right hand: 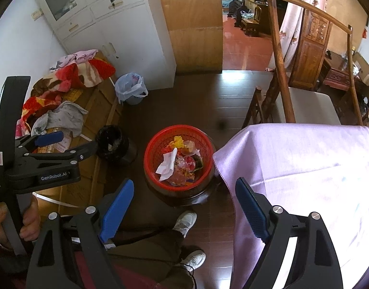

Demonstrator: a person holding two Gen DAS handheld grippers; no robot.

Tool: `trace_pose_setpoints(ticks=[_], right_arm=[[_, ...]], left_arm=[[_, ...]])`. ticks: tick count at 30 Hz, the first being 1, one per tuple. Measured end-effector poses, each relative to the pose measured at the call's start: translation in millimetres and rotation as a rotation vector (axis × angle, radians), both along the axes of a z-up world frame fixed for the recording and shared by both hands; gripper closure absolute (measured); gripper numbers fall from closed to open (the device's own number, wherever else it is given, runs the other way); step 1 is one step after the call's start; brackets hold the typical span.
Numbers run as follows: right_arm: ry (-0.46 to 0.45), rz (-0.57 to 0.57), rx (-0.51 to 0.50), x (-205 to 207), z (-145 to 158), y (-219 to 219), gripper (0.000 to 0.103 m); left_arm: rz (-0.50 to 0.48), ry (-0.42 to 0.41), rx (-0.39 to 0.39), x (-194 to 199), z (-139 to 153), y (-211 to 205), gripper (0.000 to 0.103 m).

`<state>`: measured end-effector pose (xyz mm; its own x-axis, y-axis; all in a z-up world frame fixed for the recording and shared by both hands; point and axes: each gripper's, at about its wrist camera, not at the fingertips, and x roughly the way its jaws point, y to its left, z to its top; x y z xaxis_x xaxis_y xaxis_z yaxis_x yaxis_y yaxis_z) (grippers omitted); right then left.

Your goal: Collect trash

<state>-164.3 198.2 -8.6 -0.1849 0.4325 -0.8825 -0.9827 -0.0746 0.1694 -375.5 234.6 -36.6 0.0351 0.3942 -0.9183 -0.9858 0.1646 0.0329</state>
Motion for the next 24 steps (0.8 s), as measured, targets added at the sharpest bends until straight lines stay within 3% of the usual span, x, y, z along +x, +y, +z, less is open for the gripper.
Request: trace_pose_setpoints(ticks=[24], right_arm=[[0.021,-0.075,0.087,27.2,9.9,-102.2,0.018]], left_arm=[[-0.084,-0.014,0.028,34.6,15.8,-82.3,0.011]])
